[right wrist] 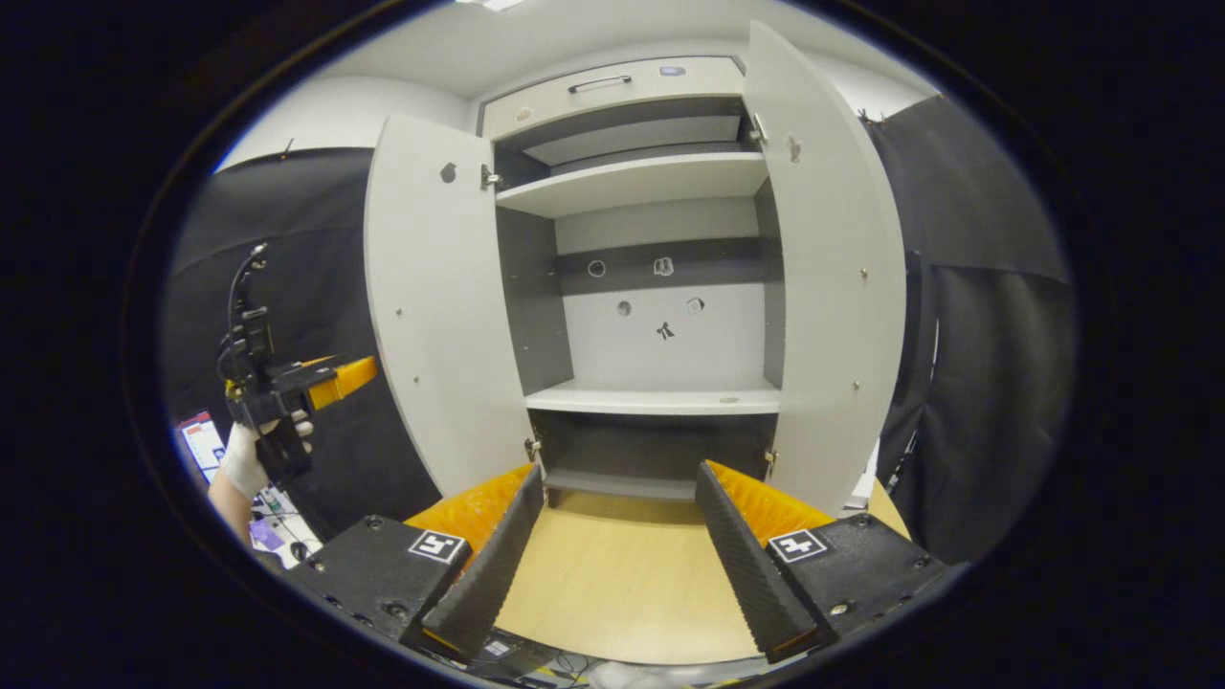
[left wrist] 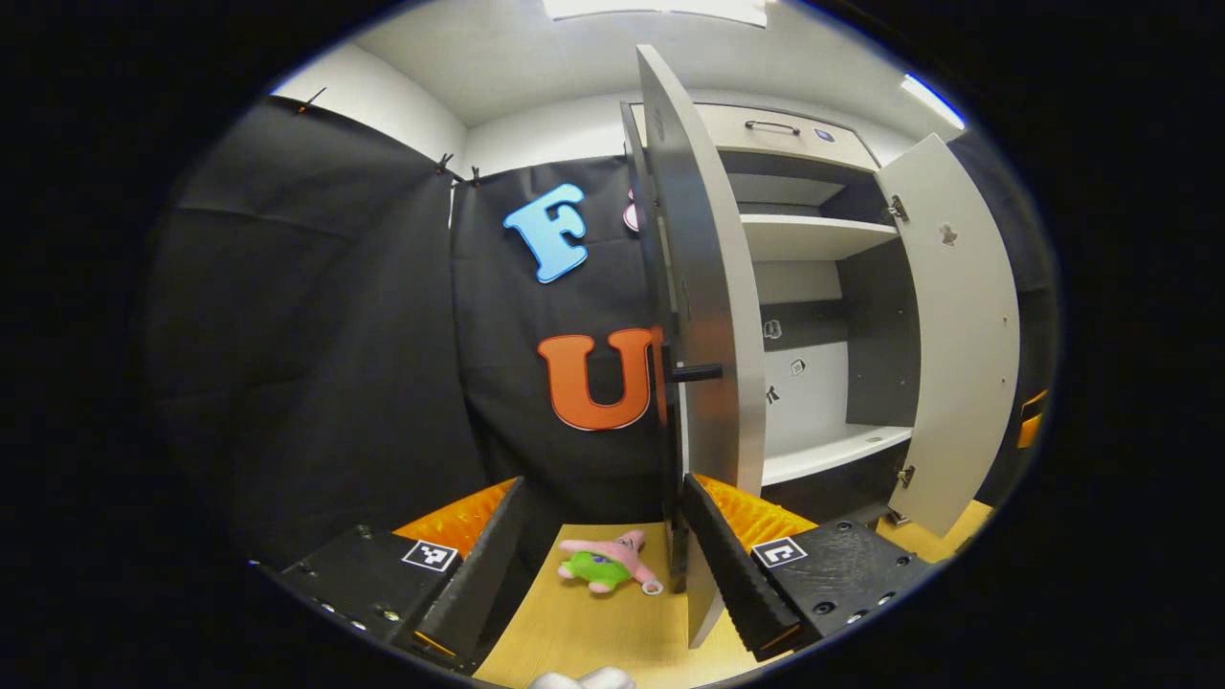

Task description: Open the right door of the double-door shoe cabinet with the right hand, and open the left door with the left hand.

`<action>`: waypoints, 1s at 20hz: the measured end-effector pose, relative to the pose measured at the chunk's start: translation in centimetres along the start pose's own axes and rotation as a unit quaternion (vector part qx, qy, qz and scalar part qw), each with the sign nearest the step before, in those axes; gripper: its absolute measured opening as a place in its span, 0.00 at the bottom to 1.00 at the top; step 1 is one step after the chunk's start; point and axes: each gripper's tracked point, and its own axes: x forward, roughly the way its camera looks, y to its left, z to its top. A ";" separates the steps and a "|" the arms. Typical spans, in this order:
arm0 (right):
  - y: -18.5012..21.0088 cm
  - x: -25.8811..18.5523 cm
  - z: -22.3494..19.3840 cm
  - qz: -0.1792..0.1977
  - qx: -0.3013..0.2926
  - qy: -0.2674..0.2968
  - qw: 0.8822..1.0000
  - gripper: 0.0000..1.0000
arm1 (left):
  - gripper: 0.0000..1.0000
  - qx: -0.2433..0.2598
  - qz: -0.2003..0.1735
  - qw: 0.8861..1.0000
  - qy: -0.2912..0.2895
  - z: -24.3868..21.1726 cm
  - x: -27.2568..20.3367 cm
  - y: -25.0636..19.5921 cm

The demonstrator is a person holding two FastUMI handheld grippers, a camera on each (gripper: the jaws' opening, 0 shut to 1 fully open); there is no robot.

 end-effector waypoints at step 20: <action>-5.2 -2.2 4.8 -0.077 0.005 -0.065 0.995 1.00 | 0.96 -0.021 -0.024 0.998 -0.048 9.9 -6.0 -13.8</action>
